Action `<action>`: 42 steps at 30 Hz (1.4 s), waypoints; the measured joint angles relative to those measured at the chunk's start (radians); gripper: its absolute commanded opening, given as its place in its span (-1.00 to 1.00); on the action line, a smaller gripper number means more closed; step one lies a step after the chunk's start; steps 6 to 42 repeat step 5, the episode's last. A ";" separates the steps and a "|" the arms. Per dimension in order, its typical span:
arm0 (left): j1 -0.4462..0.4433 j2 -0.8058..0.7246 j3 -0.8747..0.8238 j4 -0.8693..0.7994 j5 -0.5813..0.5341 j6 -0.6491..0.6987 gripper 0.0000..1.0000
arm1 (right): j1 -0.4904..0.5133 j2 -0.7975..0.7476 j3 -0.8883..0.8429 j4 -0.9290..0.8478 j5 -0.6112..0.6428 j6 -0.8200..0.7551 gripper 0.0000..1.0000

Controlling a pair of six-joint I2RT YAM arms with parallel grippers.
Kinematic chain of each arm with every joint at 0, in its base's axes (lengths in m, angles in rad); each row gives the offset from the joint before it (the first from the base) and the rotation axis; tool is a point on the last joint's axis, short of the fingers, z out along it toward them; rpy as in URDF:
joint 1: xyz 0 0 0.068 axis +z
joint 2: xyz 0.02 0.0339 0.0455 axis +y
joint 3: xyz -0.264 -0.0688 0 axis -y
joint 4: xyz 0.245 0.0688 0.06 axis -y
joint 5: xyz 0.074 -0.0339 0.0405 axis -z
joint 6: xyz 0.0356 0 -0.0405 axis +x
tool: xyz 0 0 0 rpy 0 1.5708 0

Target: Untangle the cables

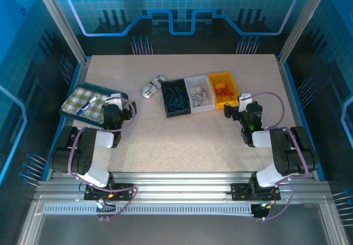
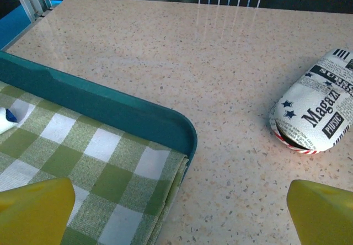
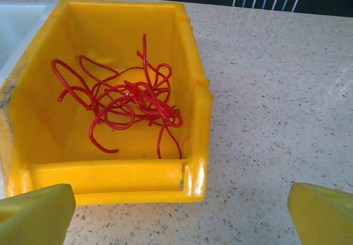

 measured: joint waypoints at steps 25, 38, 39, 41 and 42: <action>0.000 0.000 -0.001 0.018 -0.002 0.000 0.99 | -0.002 0.000 0.000 -0.006 -0.030 -0.003 1.00; 0.000 0.000 -0.001 0.018 -0.002 0.000 0.99 | -0.002 0.000 0.000 -0.006 -0.030 -0.003 1.00; 0.000 0.000 -0.001 0.018 -0.002 0.000 0.99 | -0.002 0.000 0.000 -0.006 -0.030 -0.003 1.00; 0.000 0.000 -0.001 0.018 -0.002 0.000 0.99 | -0.002 0.000 0.000 -0.006 -0.030 -0.003 1.00; 0.000 0.000 -0.001 0.018 -0.002 0.000 0.99 | -0.002 0.000 0.000 -0.006 -0.030 -0.003 1.00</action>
